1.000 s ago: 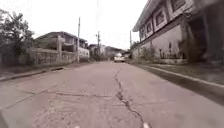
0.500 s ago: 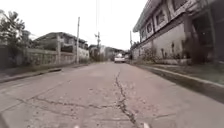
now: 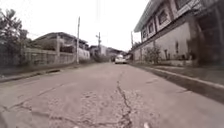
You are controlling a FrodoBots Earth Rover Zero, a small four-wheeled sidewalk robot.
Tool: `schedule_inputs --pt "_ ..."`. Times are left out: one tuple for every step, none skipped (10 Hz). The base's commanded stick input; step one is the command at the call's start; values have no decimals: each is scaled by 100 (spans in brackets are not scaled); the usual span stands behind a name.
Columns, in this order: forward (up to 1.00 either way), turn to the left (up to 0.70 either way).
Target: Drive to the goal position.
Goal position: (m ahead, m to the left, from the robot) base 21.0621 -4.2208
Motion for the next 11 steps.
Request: schedule_inputs --pt "70 0" --pt "70 0" --pt "70 0" --pt "70 0" --pt "70 0" --pt "70 0" --pt "70 0" --pt "70 0" --pt "70 0" --pt "70 0" --pt "70 0"
